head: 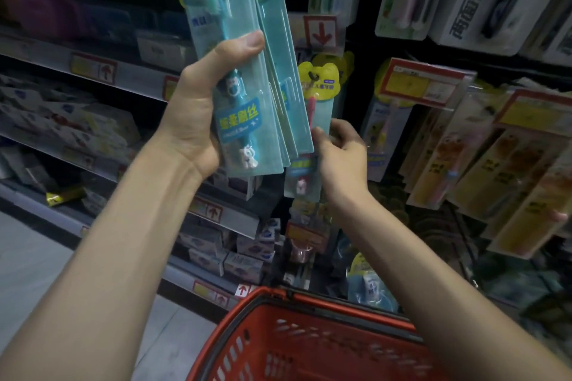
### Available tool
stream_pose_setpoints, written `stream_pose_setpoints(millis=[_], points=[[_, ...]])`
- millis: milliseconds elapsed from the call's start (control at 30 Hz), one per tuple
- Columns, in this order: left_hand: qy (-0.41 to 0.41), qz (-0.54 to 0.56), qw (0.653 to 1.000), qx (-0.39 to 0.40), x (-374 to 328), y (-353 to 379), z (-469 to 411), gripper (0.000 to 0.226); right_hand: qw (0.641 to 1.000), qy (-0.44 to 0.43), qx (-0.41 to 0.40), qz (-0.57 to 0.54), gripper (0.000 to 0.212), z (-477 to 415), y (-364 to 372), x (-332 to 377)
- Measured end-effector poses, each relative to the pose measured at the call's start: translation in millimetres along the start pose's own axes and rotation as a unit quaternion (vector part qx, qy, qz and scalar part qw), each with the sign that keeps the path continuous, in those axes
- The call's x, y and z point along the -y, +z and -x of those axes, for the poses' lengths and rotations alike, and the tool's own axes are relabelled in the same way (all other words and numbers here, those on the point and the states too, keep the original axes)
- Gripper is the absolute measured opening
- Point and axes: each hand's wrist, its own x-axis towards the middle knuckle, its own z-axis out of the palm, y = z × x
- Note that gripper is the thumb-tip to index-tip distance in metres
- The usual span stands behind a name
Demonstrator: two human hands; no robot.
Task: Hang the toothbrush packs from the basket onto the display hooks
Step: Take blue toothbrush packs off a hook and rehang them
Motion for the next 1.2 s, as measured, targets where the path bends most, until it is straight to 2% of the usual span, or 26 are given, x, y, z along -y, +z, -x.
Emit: stream_pose_setpoints(millis=[167, 267, 367, 567, 733, 933, 1200], points=[[-0.003, 0.003, 1.000, 0.015, -0.2, 2.1, 2.5, 0.018, 0.999, 0.003, -0.041, 0.032, 0.011, -14.2, 9.3, -9.2], [-0.010, -0.002, 1.000, 0.015, 0.4, 1.6, 2.5, 0.019, 0.996, 0.046, -0.068, 0.046, 0.009, -31.4, 13.2, -8.1], [-0.013, -0.014, 1.000, 0.013, 1.4, -0.6, 1.3, 0.021, 0.989, 0.088, -0.082, 0.090, 0.014, -49.5, 15.9, -5.6], [-0.018, -0.015, 1.000, 0.013, 1.8, -0.2, 2.1, 0.020, 0.978, 0.097, -0.124, 0.139, 0.020, -70.7, 16.6, -9.8], [-0.024, -0.015, 0.999, 0.017, 2.8, 0.0, 3.0, 0.017, 0.975, 0.089, -0.131, 0.155, 0.016, -73.4, 12.4, -14.9], [-0.026, -0.009, 0.999, 0.018, 2.2, 2.7, 4.6, 0.020, 0.977, 0.096, -0.138, 0.135, 0.022, -72.8, 14.1, -10.4], [-0.025, -0.009, 1.000, 0.011, 2.8, 2.7, 5.7, 0.018, 0.970, 0.089, -0.078, 0.211, 0.037, -57.5, 10.9, -6.8]])
